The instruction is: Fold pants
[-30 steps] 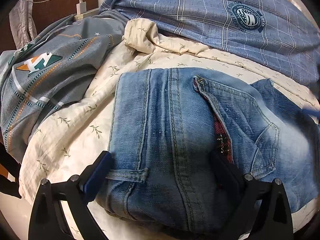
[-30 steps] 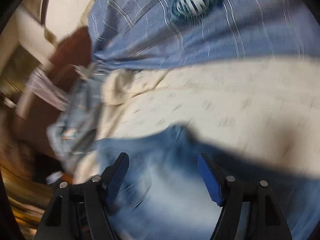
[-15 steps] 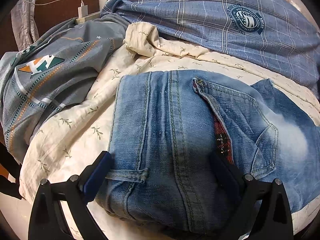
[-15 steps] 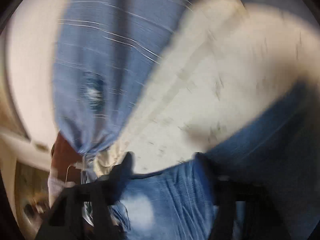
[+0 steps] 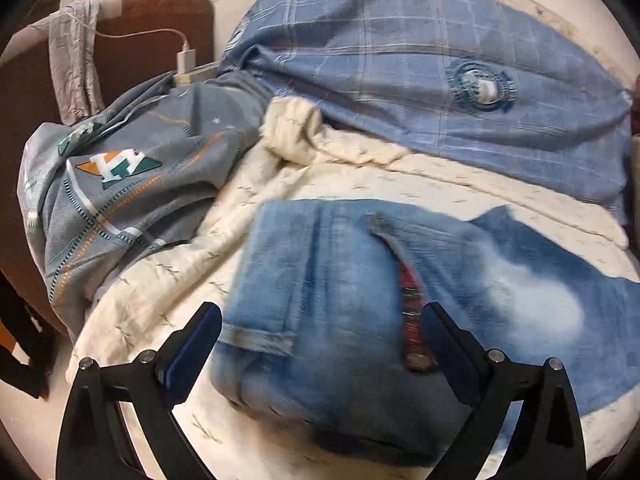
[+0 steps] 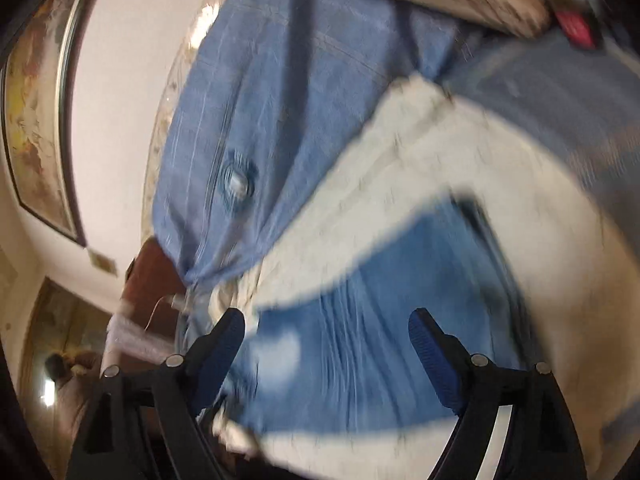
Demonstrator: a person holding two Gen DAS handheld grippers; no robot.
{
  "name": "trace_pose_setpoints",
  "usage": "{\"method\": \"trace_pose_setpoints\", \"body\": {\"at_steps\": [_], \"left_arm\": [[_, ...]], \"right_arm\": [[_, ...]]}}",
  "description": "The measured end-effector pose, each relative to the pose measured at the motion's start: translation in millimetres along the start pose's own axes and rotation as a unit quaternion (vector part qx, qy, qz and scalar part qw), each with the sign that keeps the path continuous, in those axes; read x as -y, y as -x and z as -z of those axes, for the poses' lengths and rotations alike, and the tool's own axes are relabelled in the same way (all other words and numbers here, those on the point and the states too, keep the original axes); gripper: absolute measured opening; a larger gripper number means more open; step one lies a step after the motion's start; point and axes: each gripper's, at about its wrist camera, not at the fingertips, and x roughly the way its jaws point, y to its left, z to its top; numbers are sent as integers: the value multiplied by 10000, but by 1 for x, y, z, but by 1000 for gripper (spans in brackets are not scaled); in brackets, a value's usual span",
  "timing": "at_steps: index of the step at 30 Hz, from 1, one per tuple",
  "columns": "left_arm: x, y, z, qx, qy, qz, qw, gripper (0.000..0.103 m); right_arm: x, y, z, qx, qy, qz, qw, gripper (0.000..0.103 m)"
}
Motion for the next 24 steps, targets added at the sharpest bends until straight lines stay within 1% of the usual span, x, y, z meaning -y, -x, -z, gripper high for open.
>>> {"method": "trace_pose_setpoints", "body": {"at_steps": [1,2,3,4,5,6,8,10,11,12,13,15,16,17,19,21,24], "left_arm": [[5,2,1,-27,-46,32,10000,100],[13,4,3,-66,-148,80,9998,100],[20,5,4,-103,-257,114,9996,100],[28,9,6,-122,-347,130,9992,100],[36,15,7,-94,-407,210,9989,100],[43,20,8,-58,-454,331,9984,100],[64,30,9,-50,-588,669,9960,100],[87,33,9,-150,-676,1071,9918,100],[102,32,9,-268,-707,1335,9882,100],[114,29,8,-369,-708,1528,9850,100],[131,24,9,-509,-713,1804,9797,100],[160,16,12,-738,-719,2063,9730,100],[170,13,14,-834,-718,2133,9708,100],[184,8,17,-1011,-719,2265,9661,100],[203,0,21,-1199,-739,2321,9624,100],[214,-5,25,-1260,-756,2287,9623,100],[223,-10,31,-1321,-819,2207,9629,100]], "right_arm": [[18,-8,7,-239,-183,371,9989,88],[34,-12,12,-386,-392,752,9956,85],[46,-7,13,-233,-718,395,9964,84],[46,1,12,-48,-874,209,9959,84],[43,9,10,85,-927,70,9956,84],[36,23,9,369,-805,-68,9960,85],[29,45,14,779,-669,-2,9947,88],[32,55,23,828,-744,156,9937,88],[39,58,28,794,-876,322,9925,88],[44,58,29,752,-906,348,9924,88],[47,56,30,700,-908,358,9928,88],[53,48,29,605,-897,535,9927,88],[57,45,28,562,-885,549,9930,88],[63,41,27,517,-908,564,9929,88],[66,32,24,447,-966,613,9924,88],[63,27,21,442,-916,677,9925,88],[62,17,19,342,-785,1045,9908,88]]}}
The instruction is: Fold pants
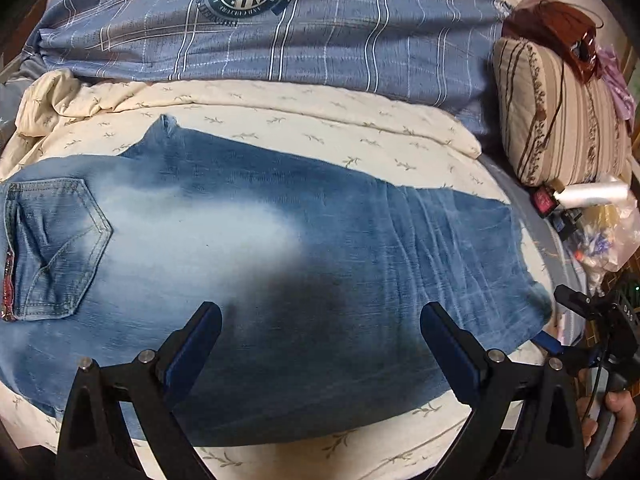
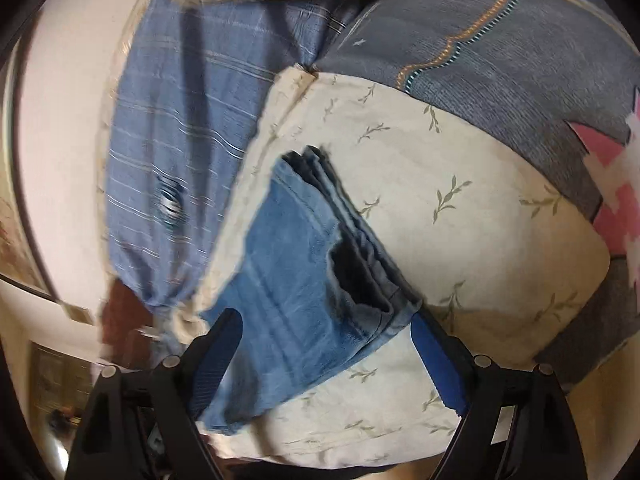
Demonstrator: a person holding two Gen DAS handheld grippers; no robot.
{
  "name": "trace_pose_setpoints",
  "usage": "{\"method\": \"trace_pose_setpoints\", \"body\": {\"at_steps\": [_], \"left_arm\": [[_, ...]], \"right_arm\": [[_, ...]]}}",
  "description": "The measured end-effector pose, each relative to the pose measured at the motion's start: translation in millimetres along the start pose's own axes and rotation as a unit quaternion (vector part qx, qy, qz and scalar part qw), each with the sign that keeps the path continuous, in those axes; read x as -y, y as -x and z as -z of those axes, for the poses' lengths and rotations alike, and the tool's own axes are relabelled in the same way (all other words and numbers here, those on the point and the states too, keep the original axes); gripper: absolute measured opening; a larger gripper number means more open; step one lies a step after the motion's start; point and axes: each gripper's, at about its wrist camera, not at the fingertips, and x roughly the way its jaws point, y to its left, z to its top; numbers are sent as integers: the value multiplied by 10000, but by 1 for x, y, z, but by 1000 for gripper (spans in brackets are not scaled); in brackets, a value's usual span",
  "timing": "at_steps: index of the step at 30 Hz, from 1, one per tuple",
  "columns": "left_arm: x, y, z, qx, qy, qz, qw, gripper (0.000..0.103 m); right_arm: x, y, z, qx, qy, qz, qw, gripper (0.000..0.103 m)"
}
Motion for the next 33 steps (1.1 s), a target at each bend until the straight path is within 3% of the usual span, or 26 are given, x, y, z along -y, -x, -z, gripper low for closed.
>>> {"method": "trace_pose_setpoints", "body": {"at_steps": [4,6,8,11,12,13,15,17,18,22,28,33], "left_arm": [[4,-16,5,-172,-174,-356,9991,100],[13,-32,11,-426,-640,-836,9935,100],[23,-34,16,-281,-1032,-1136,9877,102],[24,-25,13,-390,-911,-1168,9882,102],[25,-17,12,-258,-932,-1105,9892,102],[26,-11,13,-109,-995,-1070,9892,102],[29,-8,16,80,-1189,-1284,9845,102],[28,-36,22,-370,-1351,-1497,9788,103],[25,-36,22,-197,-1293,-1363,9820,103],[27,-36,17,-310,-1397,-1400,9798,103],[26,-36,18,-241,-1315,-1295,9825,103],[8,-24,13,-194,-935,-854,9918,102]], "right_arm": [[-5,-7,0,54,-11,230,9997,88],[-7,-10,0,45,-1,344,9994,90],[-11,-12,-1,5,66,539,9985,88],[-27,-19,1,-92,468,1291,9905,70],[-30,-20,2,-117,592,1496,9869,63],[-30,-20,2,-121,632,1614,9848,59],[-25,-17,1,-136,599,1688,9837,40],[-22,-15,0,-159,591,1693,9837,36],[-22,-14,0,-155,601,1718,9832,35],[-46,-5,4,57,876,1719,9812,25],[-121,7,18,421,1592,1335,9773,24],[-196,-6,55,368,2328,777,9687,24]]}}
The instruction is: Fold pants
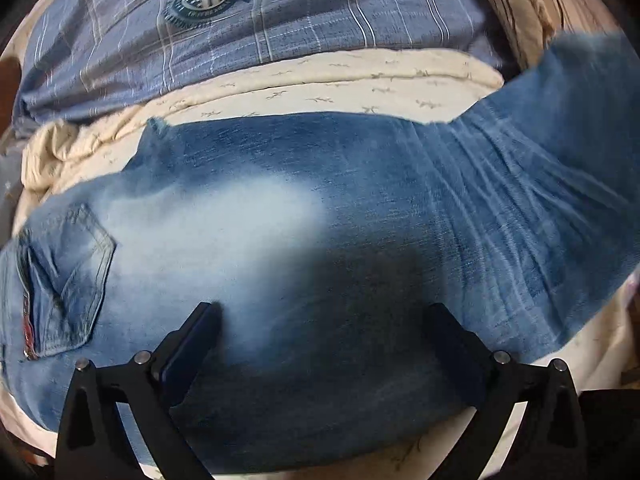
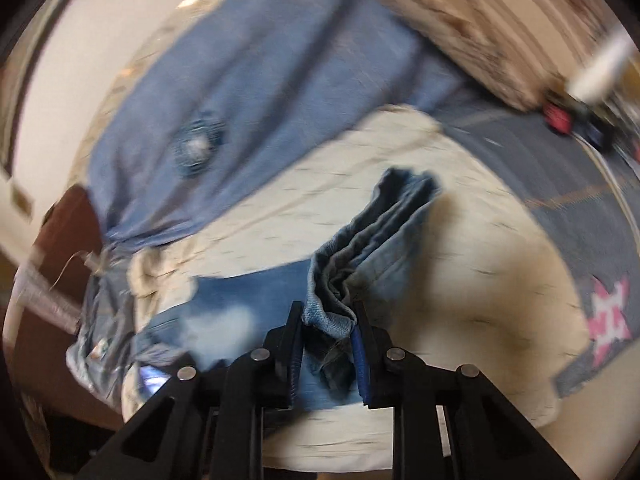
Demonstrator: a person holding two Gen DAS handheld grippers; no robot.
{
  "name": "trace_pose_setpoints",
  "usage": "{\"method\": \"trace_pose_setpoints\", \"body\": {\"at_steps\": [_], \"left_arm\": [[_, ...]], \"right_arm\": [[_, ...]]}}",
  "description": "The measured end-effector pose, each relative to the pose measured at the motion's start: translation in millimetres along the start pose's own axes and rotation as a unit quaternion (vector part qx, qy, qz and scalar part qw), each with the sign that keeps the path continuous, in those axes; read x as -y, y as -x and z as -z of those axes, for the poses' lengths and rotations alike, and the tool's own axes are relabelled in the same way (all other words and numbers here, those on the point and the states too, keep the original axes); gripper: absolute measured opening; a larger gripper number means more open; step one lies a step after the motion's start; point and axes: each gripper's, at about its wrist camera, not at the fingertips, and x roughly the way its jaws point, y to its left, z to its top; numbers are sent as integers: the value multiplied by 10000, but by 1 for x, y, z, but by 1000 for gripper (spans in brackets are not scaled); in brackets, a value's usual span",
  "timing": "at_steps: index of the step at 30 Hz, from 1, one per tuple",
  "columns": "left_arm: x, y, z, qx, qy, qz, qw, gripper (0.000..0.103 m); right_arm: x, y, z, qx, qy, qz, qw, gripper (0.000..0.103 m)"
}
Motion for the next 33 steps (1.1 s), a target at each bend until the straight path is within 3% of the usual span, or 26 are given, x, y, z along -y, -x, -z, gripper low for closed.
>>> {"method": "trace_pose_setpoints", "body": {"at_steps": [4,9,13,17,19,20,21,24,26,29,31,33], "left_arm": [[-54,37,14,434,872,195,9951,102],[-144,86,52,965,1871,-286,9772,102],[-187,101,74,1006,2291,-606,9663,102],[-201,101,77,909,2473,-476,9635,102],[-197,104,71,923,2493,-199,9638,102],[-195,105,66,931,2522,68,9632,102],[-194,106,62,932,2536,281,9624,102],[-178,102,46,796,2606,1051,9564,102],[-162,92,35,549,2576,1649,9505,102],[-131,73,26,151,2389,2238,9448,102],[-121,58,27,-217,2585,2567,9310,102],[-116,42,28,-607,2956,2913,9078,102]], "right_arm": [[-53,-16,13,-104,354,-385,9986,24],[-102,-60,45,-511,740,-650,9938,24],[-109,-112,79,-1039,708,-781,9890,24],[-97,-164,113,-1659,627,-978,9793,37],[-90,-153,111,-1498,442,-1398,9778,59],[-88,-141,106,-1446,337,-1707,9741,78],[-87,-131,102,-1368,342,-1777,9739,85],[-68,-94,92,-836,231,-1847,9790,85],[-45,-75,87,-472,-71,-1829,9820,85],[-12,-59,89,-71,-417,-1720,9842,85],[12,-57,93,14,-727,-1765,9816,85],[34,-58,93,-17,-1078,-1904,9758,85]]}}
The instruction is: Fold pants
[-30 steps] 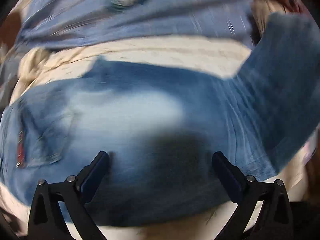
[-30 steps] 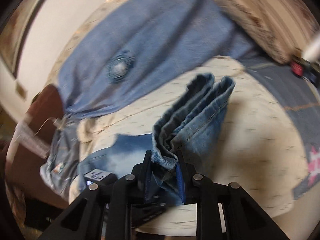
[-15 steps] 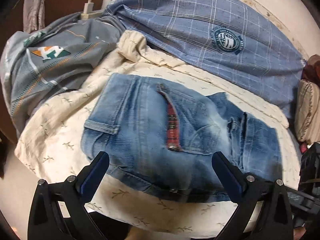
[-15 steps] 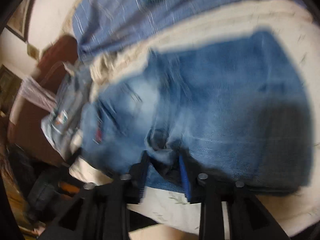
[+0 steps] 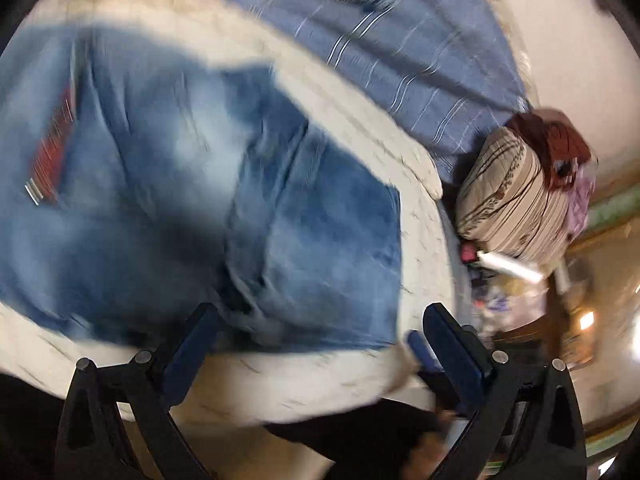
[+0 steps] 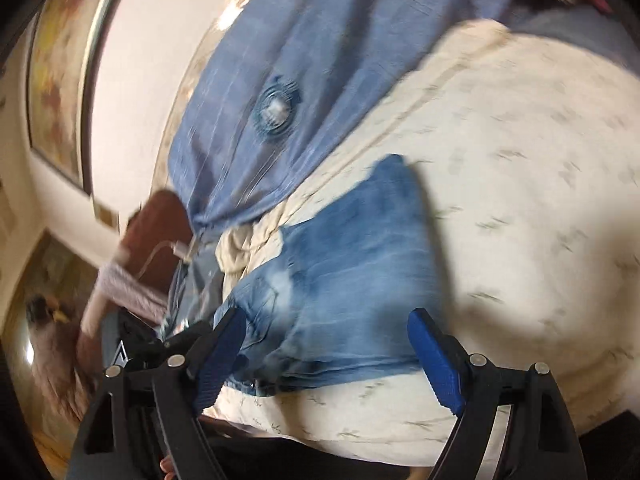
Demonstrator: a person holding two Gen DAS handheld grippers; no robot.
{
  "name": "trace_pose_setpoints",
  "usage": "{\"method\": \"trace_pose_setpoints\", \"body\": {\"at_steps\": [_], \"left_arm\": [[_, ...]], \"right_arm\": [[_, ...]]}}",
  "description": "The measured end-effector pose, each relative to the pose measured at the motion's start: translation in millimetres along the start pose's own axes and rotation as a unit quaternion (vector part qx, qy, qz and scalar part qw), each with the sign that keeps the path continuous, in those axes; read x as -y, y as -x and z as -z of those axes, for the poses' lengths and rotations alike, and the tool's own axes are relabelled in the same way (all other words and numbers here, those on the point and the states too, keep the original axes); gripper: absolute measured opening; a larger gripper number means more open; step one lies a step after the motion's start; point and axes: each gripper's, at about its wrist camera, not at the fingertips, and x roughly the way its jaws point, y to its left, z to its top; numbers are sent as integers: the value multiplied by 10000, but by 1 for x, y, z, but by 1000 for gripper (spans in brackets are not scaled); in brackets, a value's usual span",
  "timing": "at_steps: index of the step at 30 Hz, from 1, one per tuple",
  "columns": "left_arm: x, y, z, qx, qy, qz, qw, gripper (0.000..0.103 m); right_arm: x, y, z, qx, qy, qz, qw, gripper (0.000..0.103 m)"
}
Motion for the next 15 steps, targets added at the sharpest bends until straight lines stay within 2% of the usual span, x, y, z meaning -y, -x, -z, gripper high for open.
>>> {"method": "trace_pose_setpoints", "body": {"at_steps": [3,5,7,9,12,13,15], "left_arm": [[0,-8,2,-122,300,6,9995,101],[3,-8,-1,-82,334,-93,9994,94],[13,-1,-5,31,275,-108,9996,92],[30,15,-6,344,18,-99,9994,92],[45,35,-4,757,-245,-335,9963,93],[48,35,-4,799,-271,-337,9959,93],[50,20,-4,569,-375,-295,9972,93]], "right_arm": [[6,1,-3,5,-81,-259,9996,85],[4,0,-4,-18,-57,-372,9993,85],[6,0,-3,-95,-100,-487,9987,85],[7,-1,-2,-148,-118,-542,9983,85],[7,0,0,-150,-88,-548,9983,85],[6,0,0,-147,-79,-565,9983,85],[6,-3,2,-234,-101,-670,9974,85]]}}
